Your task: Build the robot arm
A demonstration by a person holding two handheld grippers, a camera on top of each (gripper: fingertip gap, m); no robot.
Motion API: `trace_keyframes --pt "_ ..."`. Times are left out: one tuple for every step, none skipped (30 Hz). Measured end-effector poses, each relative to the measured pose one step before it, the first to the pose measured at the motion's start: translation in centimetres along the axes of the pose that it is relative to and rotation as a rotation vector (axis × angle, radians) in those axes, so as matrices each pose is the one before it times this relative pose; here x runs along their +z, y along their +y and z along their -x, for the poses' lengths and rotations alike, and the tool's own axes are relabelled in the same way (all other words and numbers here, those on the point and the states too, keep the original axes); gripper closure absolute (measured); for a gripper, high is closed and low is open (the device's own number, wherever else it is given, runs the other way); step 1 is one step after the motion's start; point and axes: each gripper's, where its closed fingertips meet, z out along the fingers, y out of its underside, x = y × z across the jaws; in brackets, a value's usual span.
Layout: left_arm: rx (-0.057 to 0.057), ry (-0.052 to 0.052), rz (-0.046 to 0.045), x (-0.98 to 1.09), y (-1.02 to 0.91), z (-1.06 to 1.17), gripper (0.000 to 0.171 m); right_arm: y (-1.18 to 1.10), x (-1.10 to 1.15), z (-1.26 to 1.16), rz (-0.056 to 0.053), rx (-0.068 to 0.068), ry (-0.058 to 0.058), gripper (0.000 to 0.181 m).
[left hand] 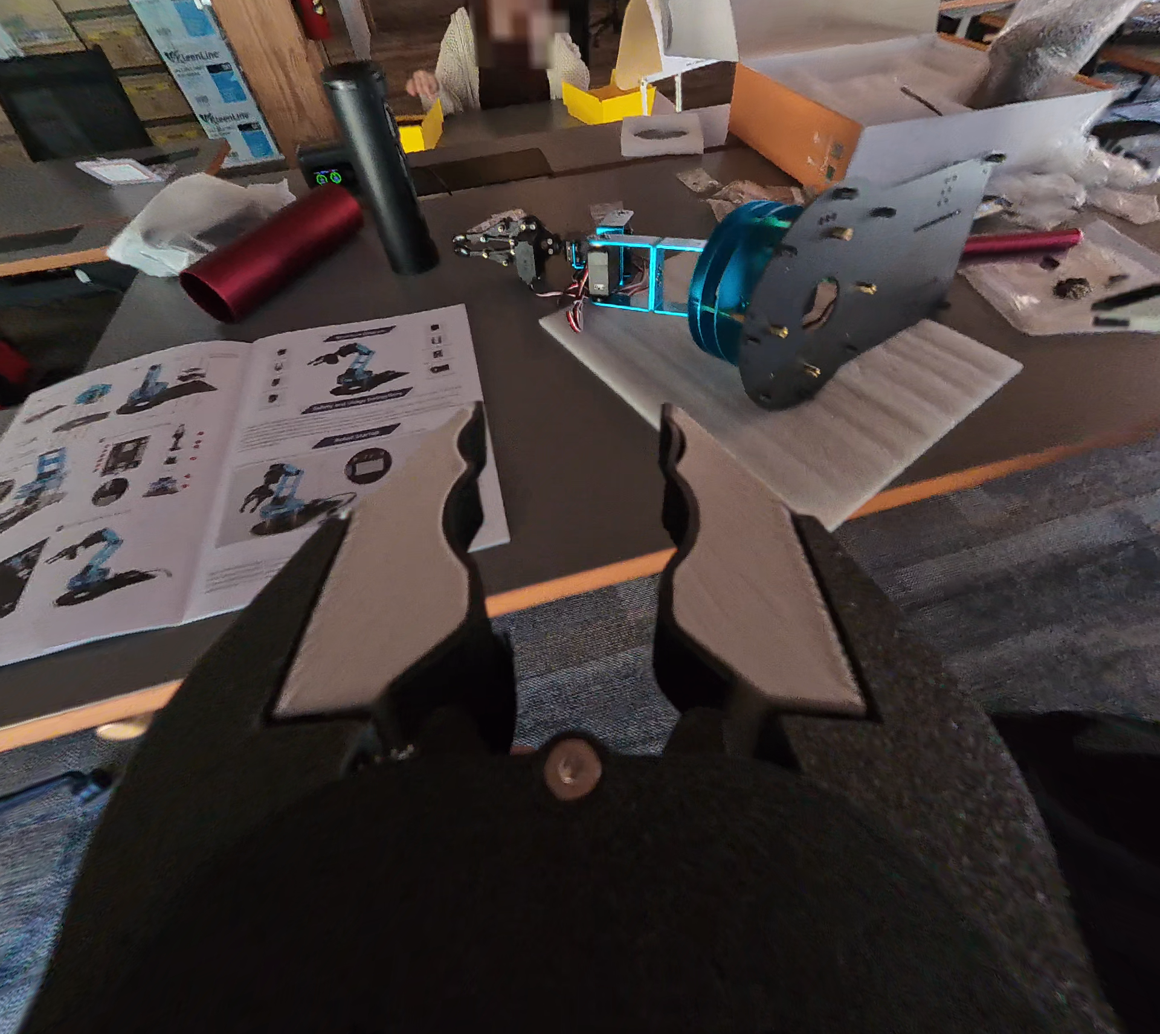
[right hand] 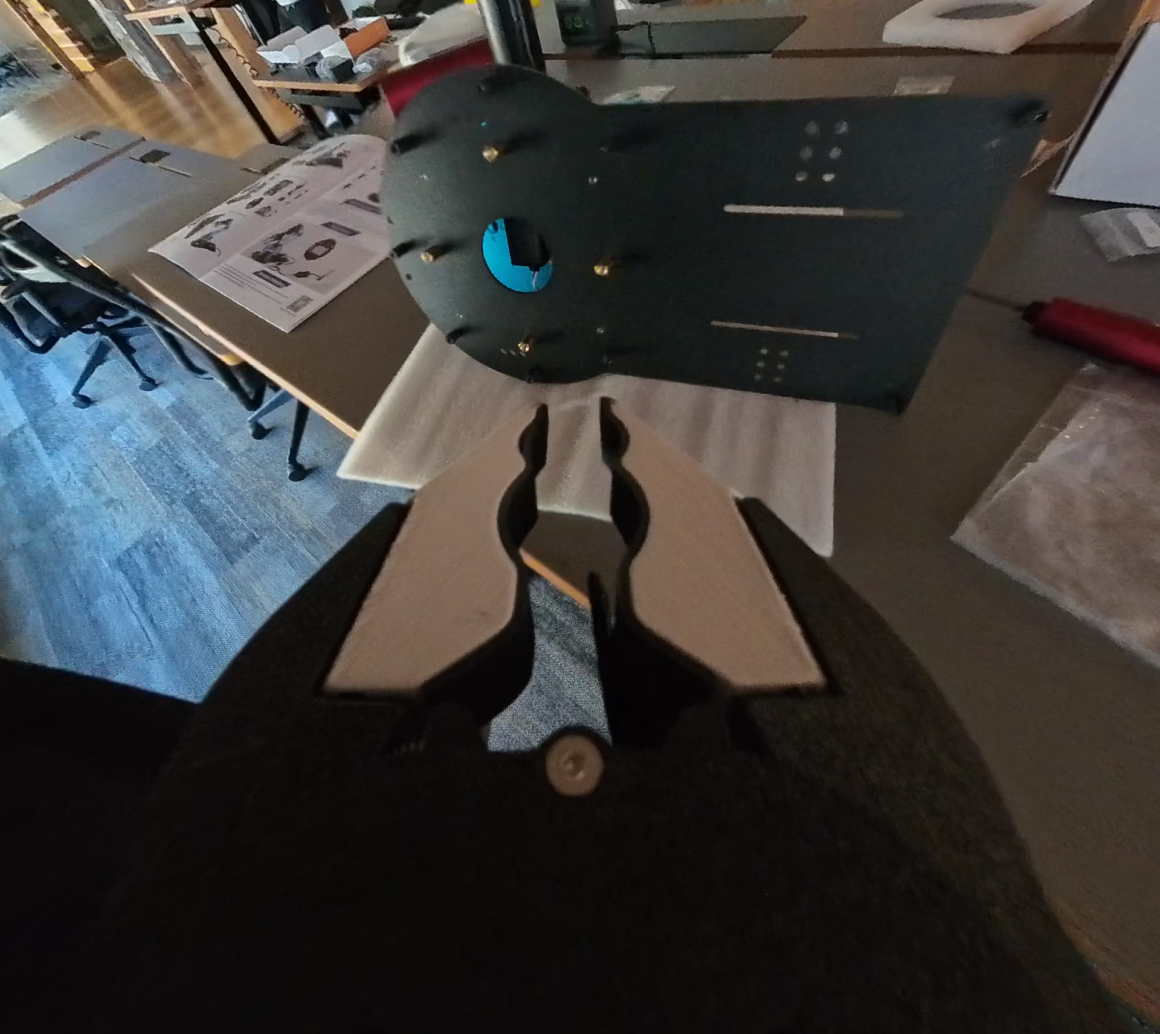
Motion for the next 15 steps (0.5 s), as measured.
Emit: trace_keyframes --pt "-0.0211 0.0009 0.02717 1.304 0.095 0.397 0.112 -0.050 0.731 -0.245 -0.0071 0.0057 -0.0140 0.165" --pt "-0.0285 -0.0005 0.03550 1.231 0.138 0.462 0.111 -0.457 0.557 -0.094 -0.0270 -0.0068 -0.0162 0.165" --pt "-0.0321 0.0039 0.03176 1.124 0.062 0.464 0.112 -0.669 0.460 -0.187 -0.0354 -0.0196 -0.0046 0.163" --pt "-0.0278 0.0092 0.02609 0.984 -0.054 0.479 0.112 -0.636 0.418 -0.320 -0.0310 -0.0310 0.0058 0.162" --pt "-0.0212 0.0058 0.02411 0.804 -0.059 0.589 0.113 -0.502 0.410 -0.201 -0.0189 -0.0391 -0.0015 0.159" --pt "-0.0136 -0.0049 0.02423 0.621 -0.013 0.823 0.111 -0.467 0.360 -0.095 -0.0142 -0.0427 -0.0071 0.156" --pt "-0.0119 -0.0236 0.02096 0.437 -0.015 1.115 0.111 -0.540 0.241 0.042 -0.0172 -0.0425 -0.0117 0.153" --pt "-0.0089 -0.0254 0.01206 0.308 -0.068 1.167 0.112 -0.637 0.109 0.232 -0.0193 -0.0446 -0.0203 0.153" --pt "-0.0041 -0.0195 0.00321 0.242 -0.125 1.091 0.113 -0.756 -0.049 0.080 -0.0219 -0.0438 -0.0045 0.153" --pt "0.0037 -0.0254 0.00582 0.268 -0.032 1.237 0.116 -0.794 -0.063 -0.139 -0.0217 -0.0440 0.0124 0.153" --pt "0.0135 -0.0314 0.01292 0.334 0.094 1.428 0.118 -0.679 -0.024 -0.031 -0.0141 -0.0361 0.0055 0.152" --pt "0.0195 -0.0260 0.01627 0.445 0.194 1.437 0.119 -0.530 0.046 0.029 -0.0004 -0.0250 0.0013 0.151" --pt "0.0158 -0.0230 0.01373 0.524 0.204 1.497 0.120 -0.470 0.186 0.162 0.0069 -0.0130 -0.0049 0.147" --pt "0.0065 -0.0187 0.00974 0.593 0.152 1.536 0.122 -0.560 0.334 0.404 0.0067 -0.0032 -0.0168 0.144" --pt "-0.0024 -0.0079 0.00995 0.673 0.137 1.477 0.122 -0.652 0.484 0.541 0.0097 0.0107 -0.0183 0.140"
